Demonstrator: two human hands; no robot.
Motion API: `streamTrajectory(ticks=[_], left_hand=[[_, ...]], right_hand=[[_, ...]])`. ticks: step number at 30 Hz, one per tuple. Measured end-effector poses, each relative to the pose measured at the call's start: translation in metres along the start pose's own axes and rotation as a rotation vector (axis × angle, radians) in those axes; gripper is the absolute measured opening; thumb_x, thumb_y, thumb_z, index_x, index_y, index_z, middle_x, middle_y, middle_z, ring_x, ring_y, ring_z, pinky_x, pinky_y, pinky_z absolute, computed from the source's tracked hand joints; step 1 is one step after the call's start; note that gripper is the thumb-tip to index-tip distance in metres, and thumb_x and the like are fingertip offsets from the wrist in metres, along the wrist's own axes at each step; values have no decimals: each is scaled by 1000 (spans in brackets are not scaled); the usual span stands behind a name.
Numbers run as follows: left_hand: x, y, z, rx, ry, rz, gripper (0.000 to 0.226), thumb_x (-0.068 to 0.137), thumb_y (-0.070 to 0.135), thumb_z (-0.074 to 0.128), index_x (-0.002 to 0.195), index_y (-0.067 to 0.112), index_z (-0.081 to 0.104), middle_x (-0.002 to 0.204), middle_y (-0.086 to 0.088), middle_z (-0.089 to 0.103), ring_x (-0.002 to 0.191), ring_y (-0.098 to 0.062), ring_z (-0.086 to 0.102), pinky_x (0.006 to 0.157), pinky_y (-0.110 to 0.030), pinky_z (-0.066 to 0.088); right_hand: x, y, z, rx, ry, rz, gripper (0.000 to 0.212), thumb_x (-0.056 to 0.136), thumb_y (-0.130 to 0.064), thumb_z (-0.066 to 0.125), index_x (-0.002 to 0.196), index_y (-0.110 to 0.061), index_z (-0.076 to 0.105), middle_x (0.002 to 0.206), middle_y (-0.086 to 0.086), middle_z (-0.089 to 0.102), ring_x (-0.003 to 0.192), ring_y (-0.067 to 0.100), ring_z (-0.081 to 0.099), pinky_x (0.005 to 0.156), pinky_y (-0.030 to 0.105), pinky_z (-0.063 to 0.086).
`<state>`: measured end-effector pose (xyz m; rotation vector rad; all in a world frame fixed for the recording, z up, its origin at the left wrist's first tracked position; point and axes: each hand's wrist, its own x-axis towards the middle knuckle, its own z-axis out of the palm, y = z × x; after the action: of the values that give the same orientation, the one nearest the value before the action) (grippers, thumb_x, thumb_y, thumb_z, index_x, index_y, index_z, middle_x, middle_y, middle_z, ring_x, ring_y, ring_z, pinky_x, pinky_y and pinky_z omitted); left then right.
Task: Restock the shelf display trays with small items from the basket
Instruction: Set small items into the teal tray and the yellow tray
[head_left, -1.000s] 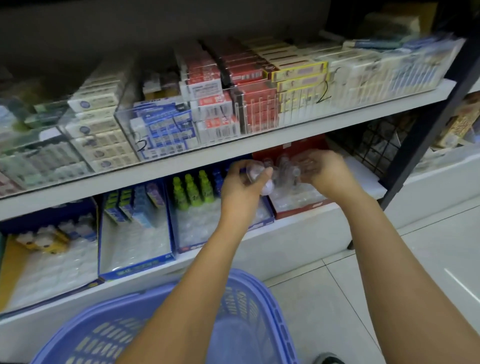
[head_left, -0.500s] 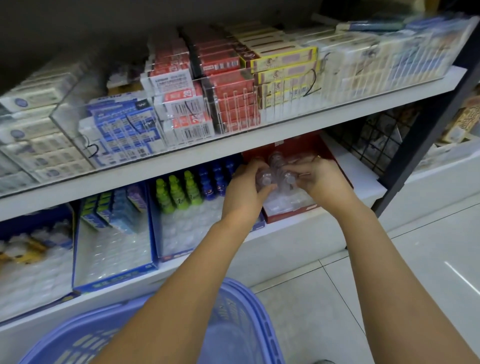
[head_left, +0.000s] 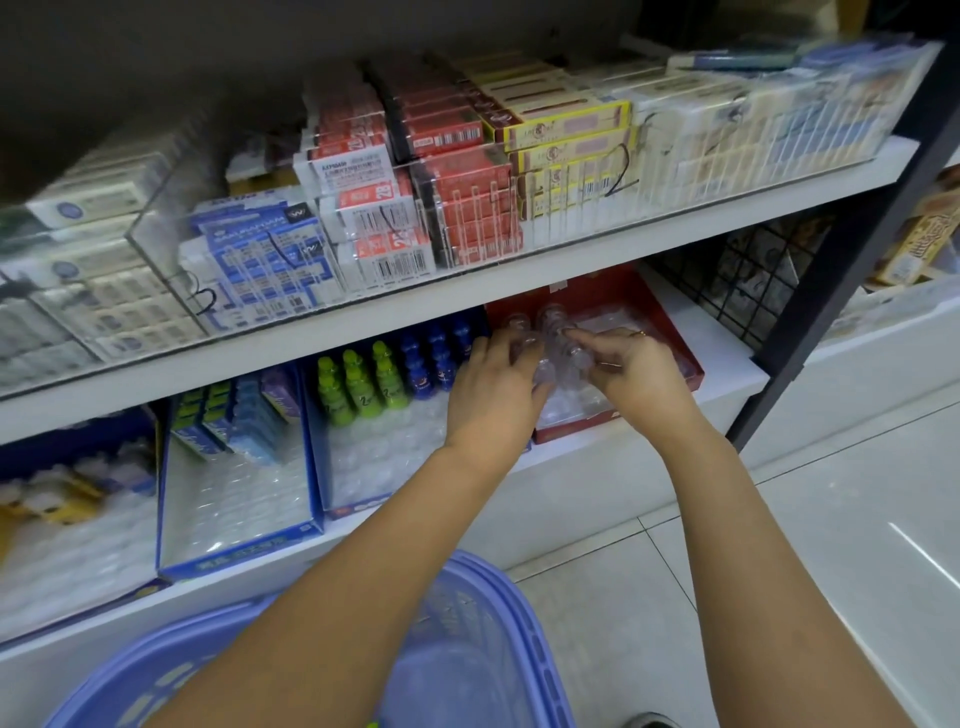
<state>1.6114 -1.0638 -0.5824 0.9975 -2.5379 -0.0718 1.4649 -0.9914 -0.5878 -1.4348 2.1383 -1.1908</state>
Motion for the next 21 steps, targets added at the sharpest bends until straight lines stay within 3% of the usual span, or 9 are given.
streamTrajectory(ticks=[5, 8, 10, 12, 15, 18, 21], left_hand=[[-20, -1, -12, -91, -71, 51, 57, 92, 25, 54, 146, 20, 35, 151, -6, 29, 129, -28, 33, 105, -37, 33], [-61, -5, -29, -310, 53, -1, 47, 88, 17, 59, 134, 14, 48, 140, -7, 41, 126, -25, 38, 106, -32, 31], [-99, -16, -43, -441, 149, -59, 31, 88, 15, 59, 119, 13, 58, 122, -4, 51, 114, -21, 48, 97, -30, 40], [-139, -34, -57, -550, 204, -139, 19, 89, 19, 55, 108, 16, 60, 105, 3, 54, 96, -11, 54, 82, -21, 44], [-199, -73, -69, -580, 214, -302, 13, 90, 25, 52, 95, 19, 62, 82, 8, 59, 72, -2, 55, 64, -6, 38], [-250, -118, -61, -513, 80, -478, 8, 92, 18, 57, 89, 17, 65, 74, 5, 64, 67, -6, 58, 61, -11, 39], [-290, -153, -28, -424, -280, -670, 14, 89, 10, 57, 99, 7, 67, 90, -11, 71, 85, -26, 66, 72, -22, 45]], right_hand=[[-19, -22, -1, -88, 64, -45, 58, 85, -5, 60, 138, -20, 44, 131, 5, 53, 121, 22, 47, 84, 11, 30], [-37, -55, 2, 63, 85, 12, 44, 82, -19, 68, 122, -17, 50, 99, -2, 60, 93, 13, 57, 70, 16, 40], [-49, -82, 8, 117, -83, 99, 33, 79, -27, 73, 103, -17, 53, 80, -4, 58, 76, 13, 58, 66, 25, 45], [-61, -110, 21, 35, -408, 118, 27, 76, -33, 75, 90, -18, 58, 76, 3, 65, 71, 17, 62, 69, 35, 50], [-82, -140, 61, -98, -846, 31, 24, 77, -33, 74, 89, -14, 65, 78, 7, 69, 69, 16, 64, 70, 35, 54], [-110, -141, 123, -260, -1112, 34, 28, 82, -28, 70, 100, -6, 67, 83, 9, 66, 70, 16, 60, 69, 29, 50], [-145, -117, 187, -389, -1197, 88, 32, 84, -27, 68, 107, -4, 66, 85, 13, 64, 68, 18, 56, 61, 23, 46]])
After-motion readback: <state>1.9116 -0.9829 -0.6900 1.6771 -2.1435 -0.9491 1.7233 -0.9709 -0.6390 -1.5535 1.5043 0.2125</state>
